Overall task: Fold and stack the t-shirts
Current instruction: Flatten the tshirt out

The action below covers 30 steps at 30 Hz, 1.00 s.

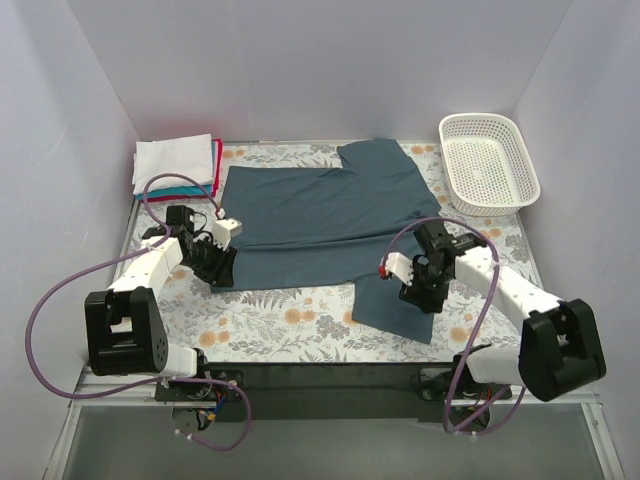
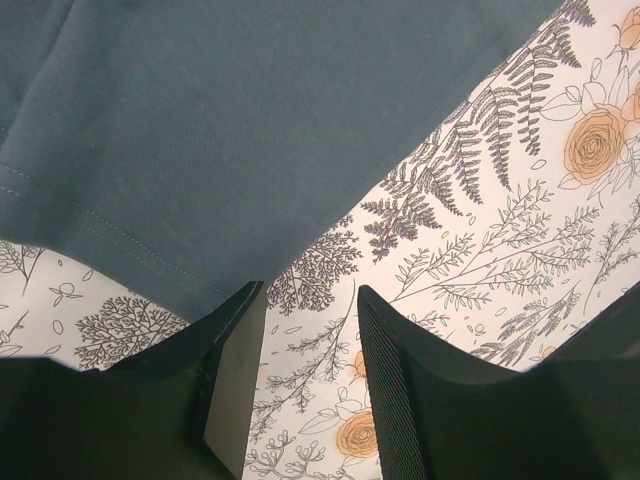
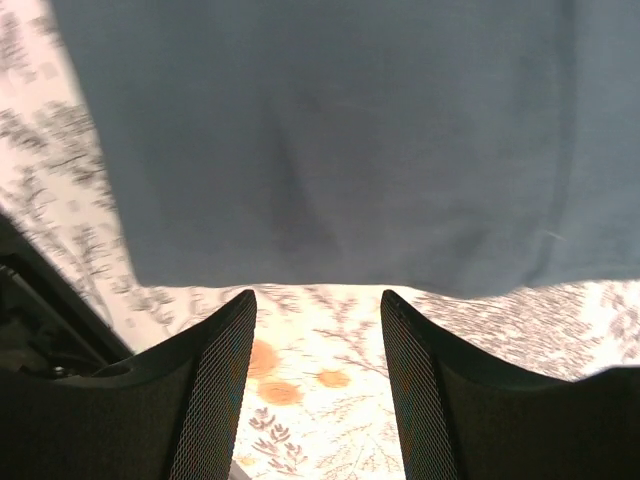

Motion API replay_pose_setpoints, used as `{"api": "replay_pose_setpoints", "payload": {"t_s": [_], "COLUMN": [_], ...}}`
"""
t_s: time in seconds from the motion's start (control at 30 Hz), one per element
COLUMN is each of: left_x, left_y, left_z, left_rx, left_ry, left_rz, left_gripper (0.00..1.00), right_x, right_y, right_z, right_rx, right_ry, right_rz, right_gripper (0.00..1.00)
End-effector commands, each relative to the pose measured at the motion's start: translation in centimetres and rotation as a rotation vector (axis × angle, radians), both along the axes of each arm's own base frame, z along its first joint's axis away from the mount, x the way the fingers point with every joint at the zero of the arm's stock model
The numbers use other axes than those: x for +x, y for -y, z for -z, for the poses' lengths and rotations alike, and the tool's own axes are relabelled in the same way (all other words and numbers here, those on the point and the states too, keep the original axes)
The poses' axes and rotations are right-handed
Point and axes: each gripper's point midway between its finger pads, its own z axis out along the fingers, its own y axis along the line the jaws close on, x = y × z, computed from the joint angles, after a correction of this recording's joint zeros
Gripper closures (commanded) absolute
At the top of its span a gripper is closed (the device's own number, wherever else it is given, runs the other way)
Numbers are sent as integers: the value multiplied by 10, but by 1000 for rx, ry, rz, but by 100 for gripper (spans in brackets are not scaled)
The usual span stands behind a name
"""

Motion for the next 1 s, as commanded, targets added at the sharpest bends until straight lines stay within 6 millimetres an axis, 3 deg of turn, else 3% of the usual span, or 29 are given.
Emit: {"api": "replay_pose_setpoints", "payload": {"t_s": [0.0, 0.2, 0.57, 0.97], "left_x": [-1, -1, -3, -1], "left_y": [-2, -2, -3, -3], "left_z": [-3, -3, 0, -1], "left_rx": [10, 9, 17, 9], "left_ry": [24, 26, 29, 33], "left_rz": [7, 2, 0, -19], "left_gripper": [59, 56, 55, 53], "right_x": [-36, -54, -77, -82], "right_y": [7, 6, -3, 3], "right_z": [10, 24, 28, 46], "right_rx": [-57, -108, -122, -203], "right_ry": [-67, -108, -131, -120], "right_rz": [-105, -157, -209, -227], "right_gripper": [40, 35, 36, 38]}}
